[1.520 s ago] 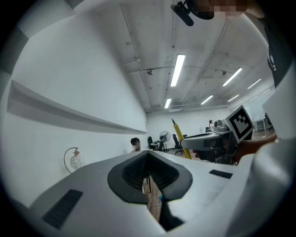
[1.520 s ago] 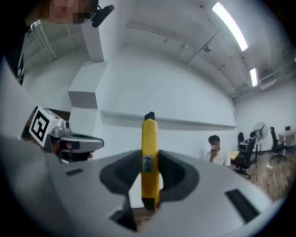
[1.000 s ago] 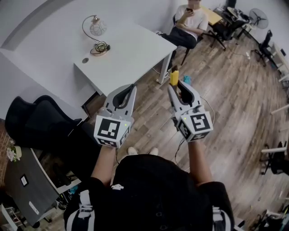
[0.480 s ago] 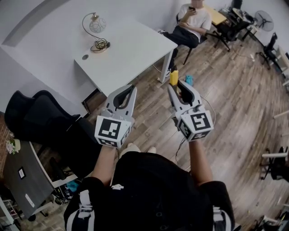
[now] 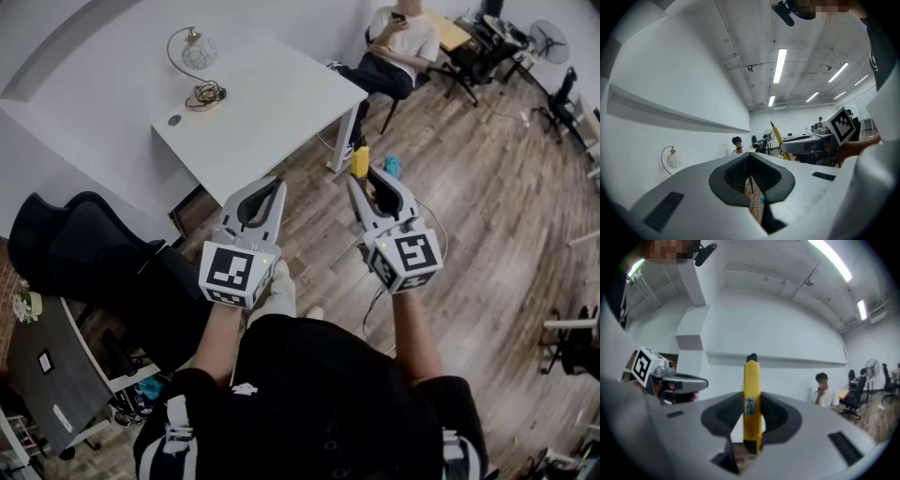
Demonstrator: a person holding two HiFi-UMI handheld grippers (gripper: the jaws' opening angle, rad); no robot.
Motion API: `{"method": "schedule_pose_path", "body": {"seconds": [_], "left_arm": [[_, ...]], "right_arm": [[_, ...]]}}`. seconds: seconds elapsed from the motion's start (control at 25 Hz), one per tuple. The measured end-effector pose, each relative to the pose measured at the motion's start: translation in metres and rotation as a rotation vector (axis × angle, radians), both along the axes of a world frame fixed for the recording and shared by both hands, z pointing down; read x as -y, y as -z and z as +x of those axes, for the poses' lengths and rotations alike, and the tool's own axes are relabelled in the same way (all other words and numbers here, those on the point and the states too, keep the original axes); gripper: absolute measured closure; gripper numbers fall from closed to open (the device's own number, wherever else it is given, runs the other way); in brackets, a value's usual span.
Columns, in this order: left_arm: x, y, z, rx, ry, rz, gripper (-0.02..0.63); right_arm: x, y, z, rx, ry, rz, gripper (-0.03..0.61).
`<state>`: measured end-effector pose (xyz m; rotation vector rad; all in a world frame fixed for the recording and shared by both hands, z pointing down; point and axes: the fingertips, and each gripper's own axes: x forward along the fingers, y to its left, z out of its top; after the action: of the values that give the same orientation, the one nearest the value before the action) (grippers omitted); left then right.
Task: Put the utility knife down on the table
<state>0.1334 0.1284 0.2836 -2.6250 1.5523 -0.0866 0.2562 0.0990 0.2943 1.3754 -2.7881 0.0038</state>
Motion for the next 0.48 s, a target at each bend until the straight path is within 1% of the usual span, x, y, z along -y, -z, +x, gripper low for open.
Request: {"method": "schedule_pose_path", "body": {"seconds": [0.24,0.4,0.48], "left_arm": [[0.028,-0.001,-0.015,-0.006,0.003,0.0,0.595],[0.054,-0.001,-0.028,-0.01,0.001,-0.002,0.595],[0.069,-0.002,-0.034,-0.011,-0.001,-0.004,0.595]], "right_arm": [[0.026,-0.001,-0.013,-0.006,-0.003,-0.004,0.442],[0.05,-0.002,-0.027,-0.023,-0.018,-0.05,0.442],[0.064,0.0,-0.035,-0.01,-0.009,-0.038,0.442]]}}
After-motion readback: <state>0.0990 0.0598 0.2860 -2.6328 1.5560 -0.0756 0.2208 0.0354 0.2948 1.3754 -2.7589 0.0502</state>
